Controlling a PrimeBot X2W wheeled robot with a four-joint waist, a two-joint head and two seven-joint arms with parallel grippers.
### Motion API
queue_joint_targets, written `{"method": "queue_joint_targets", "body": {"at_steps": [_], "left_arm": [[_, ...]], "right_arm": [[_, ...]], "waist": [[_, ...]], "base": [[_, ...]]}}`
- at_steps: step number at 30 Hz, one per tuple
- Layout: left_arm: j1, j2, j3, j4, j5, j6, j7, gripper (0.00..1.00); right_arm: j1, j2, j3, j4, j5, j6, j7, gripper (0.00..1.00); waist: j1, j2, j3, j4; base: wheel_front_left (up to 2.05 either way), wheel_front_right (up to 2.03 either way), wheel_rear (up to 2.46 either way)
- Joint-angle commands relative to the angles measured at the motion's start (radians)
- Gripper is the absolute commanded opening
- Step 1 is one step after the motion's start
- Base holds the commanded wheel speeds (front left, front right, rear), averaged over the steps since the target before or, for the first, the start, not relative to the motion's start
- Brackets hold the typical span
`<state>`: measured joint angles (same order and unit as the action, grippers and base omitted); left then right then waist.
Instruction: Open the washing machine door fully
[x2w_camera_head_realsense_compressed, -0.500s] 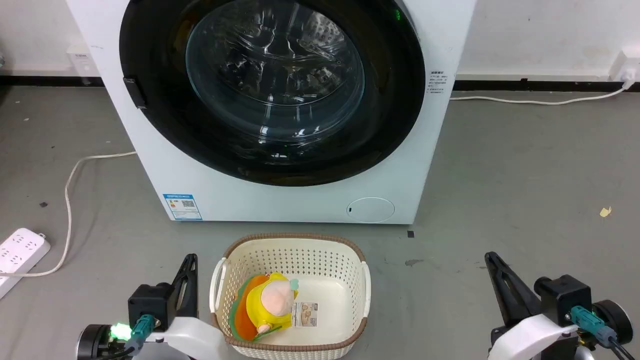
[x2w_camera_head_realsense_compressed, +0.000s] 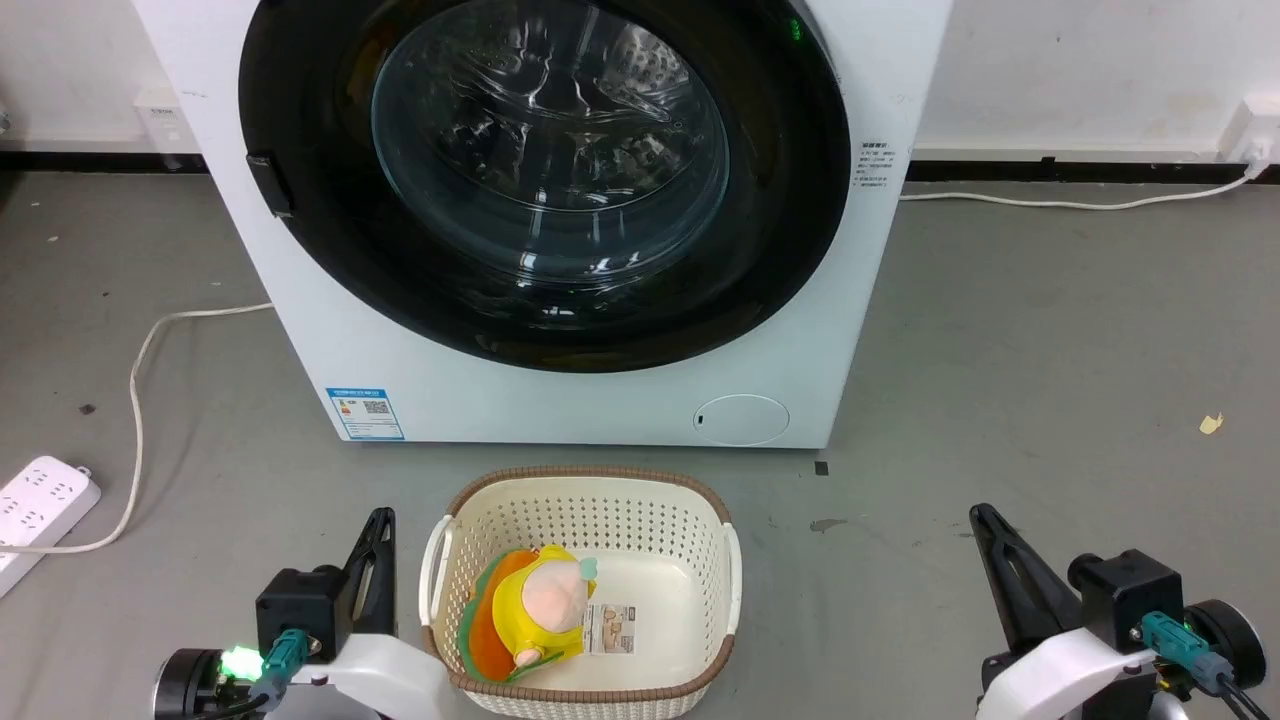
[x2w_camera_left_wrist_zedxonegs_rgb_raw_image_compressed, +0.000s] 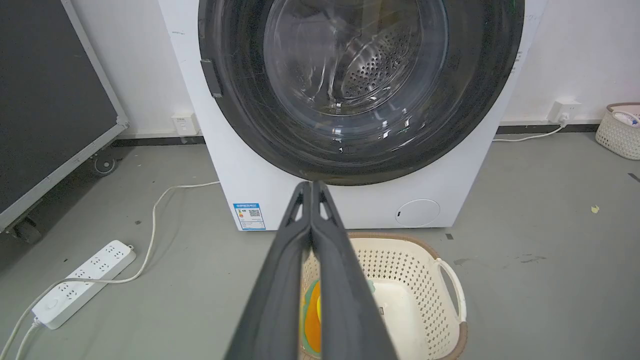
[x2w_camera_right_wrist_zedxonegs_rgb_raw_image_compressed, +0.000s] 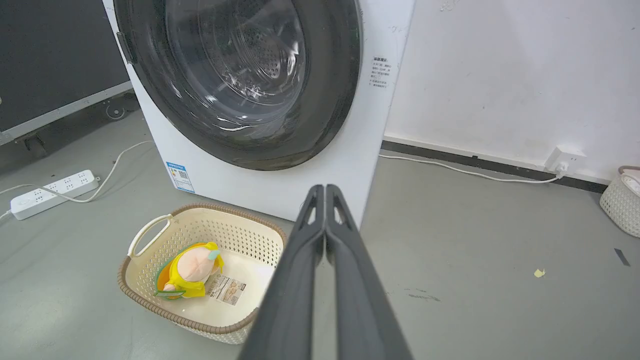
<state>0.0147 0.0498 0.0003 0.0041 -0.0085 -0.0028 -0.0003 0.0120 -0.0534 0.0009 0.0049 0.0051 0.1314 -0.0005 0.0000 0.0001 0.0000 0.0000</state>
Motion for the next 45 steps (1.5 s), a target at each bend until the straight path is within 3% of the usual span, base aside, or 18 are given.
{"method": "queue_joint_targets", "body": {"at_steps": [1,30,31,45], "left_arm": [[-0.015,0.000,0.000,-0.004,0.009,0.003,0.000,0.00],[-0.015,0.000,0.000,-0.004,0.009,0.003,0.000,0.00],[0.000,0.000,0.000,0.000,-0.001,0.000,0.000,1.00],[-0.002,0.000,-0.014,0.012,-0.001,0.003,-0.022,1.00]], "right_arm": [[-0.012,0.003,-0.001,-0.005,-0.005,-0.001,0.000,0.00],[-0.012,0.003,-0.001,-0.005,-0.005,-0.001,0.000,0.00],[0.000,0.000,0.000,0.000,0.000,0.000,0.000,1.00],[0.004,0.000,-0.004,0.002,0.011,0.000,-0.022,1.00]], "waist": [[0.0000,-0.0001,0.000,0.000],[0.0000,-0.0001,0.000,0.000],[0.0000,-0.0001,0.000,0.000],[0.0000,-0.0001,0.000,-0.001]], "base": [[0.00,0.00,0.00],[0.00,0.00,0.00],[0.00,0.00,0.00],[0.00,0.00,0.00]]}}
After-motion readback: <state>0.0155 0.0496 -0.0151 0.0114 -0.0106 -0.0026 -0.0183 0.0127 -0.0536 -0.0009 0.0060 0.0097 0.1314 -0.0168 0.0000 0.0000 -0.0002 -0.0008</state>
